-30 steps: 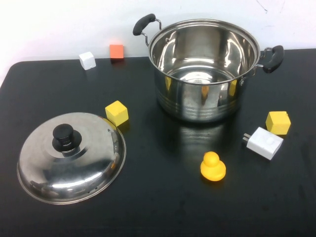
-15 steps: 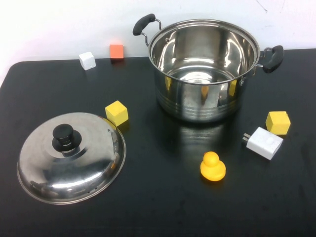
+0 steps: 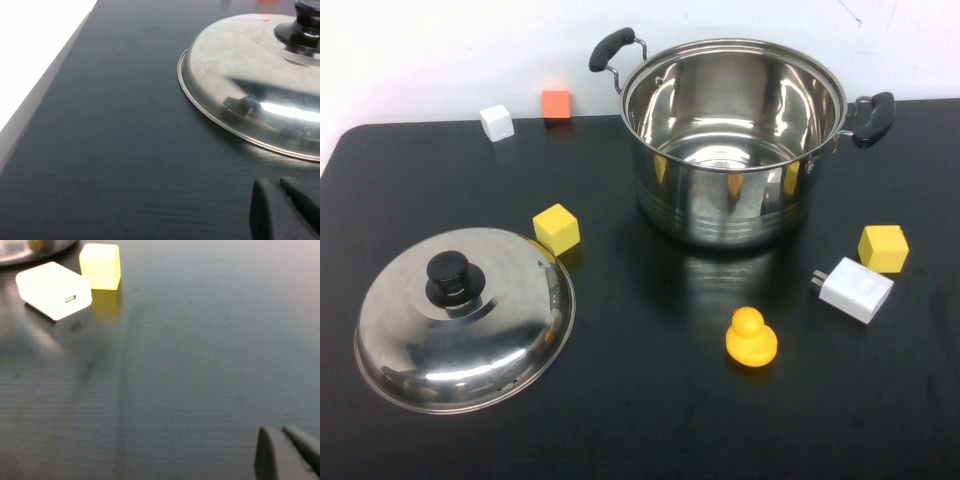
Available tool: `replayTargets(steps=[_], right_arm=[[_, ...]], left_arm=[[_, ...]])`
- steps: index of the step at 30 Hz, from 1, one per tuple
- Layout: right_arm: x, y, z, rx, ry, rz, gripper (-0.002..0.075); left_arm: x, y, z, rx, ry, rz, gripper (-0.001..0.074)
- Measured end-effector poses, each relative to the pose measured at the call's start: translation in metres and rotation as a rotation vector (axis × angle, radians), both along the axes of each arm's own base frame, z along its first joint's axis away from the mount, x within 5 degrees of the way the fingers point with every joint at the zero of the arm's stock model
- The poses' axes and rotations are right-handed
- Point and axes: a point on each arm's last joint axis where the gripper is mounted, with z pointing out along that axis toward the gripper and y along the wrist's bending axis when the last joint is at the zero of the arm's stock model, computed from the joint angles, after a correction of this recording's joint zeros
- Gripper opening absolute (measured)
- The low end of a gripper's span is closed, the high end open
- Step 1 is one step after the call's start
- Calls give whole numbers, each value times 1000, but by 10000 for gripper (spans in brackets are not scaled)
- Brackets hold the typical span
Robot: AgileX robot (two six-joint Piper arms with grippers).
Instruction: Cover the pot
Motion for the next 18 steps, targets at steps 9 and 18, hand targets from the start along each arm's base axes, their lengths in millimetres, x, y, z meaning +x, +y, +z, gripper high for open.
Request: replayTargets(steps=[9,18], right_arm=[[0,0,0,0,0,0,-2],[0,0,0,0,0,0,-2]], left_arm=[[0,0,0,2,0,-1,-1],[2,0,9,3,-112,-2,-1]])
